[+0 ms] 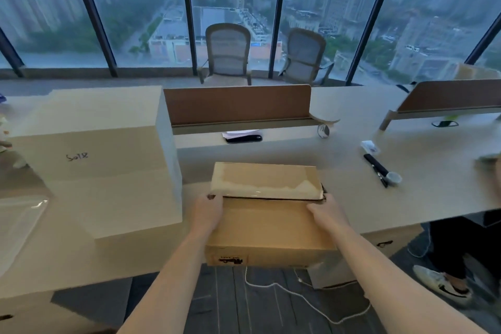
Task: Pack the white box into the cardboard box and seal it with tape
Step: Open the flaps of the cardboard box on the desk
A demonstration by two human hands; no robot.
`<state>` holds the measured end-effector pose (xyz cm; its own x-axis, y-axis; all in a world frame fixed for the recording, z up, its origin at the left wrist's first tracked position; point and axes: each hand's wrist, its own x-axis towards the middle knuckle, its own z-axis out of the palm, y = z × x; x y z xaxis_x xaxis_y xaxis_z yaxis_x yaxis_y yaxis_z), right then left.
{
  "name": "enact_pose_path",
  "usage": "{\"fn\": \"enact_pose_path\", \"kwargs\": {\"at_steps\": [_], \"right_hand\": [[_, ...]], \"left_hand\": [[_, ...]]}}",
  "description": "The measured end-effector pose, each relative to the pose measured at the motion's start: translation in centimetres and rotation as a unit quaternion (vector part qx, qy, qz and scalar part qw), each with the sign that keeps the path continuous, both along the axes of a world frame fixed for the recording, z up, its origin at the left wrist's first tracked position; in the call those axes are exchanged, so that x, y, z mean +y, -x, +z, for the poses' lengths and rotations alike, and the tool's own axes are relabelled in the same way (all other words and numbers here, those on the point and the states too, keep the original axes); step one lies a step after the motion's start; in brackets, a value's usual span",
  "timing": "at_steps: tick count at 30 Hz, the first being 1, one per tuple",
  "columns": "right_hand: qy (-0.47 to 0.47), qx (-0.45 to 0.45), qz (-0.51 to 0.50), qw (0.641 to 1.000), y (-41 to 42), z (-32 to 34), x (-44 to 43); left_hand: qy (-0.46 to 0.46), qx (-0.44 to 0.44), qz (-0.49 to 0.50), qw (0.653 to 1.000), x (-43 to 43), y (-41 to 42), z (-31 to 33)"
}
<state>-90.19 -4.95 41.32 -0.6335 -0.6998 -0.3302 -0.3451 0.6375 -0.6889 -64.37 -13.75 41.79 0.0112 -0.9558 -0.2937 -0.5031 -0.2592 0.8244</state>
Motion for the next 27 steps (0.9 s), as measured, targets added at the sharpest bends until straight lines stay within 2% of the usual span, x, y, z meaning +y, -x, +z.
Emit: {"fn": "enact_pose_path", "kwargs": {"at_steps": [5, 12, 24, 27], "right_hand": [[-0.005, 0.003, -0.012, 1.000, 2.0, -0.7, -6.1], [-0.014, -0.035, -0.008, 0.999, 6.4, -3.2, -13.1], [-0.050, -0.048, 0.084, 0.994, 13.9, -8.1, -19.2], [-0.029, -0.093, 0.111, 0.989, 14.4, -8.9, -19.3]], "left_hand": [[-0.018, -0.009, -0.012, 1.000, -7.0, 2.3, -1.4], [-0.038, -0.003, 0.010, 0.999, -12.7, 6.1, -3.3], [-0.064, -0.042, 0.082, 0.994, -14.9, 11.9, -6.9], [-0.061, -0.032, 0.078, 0.995, -14.4, 12.6, -7.8]]}}
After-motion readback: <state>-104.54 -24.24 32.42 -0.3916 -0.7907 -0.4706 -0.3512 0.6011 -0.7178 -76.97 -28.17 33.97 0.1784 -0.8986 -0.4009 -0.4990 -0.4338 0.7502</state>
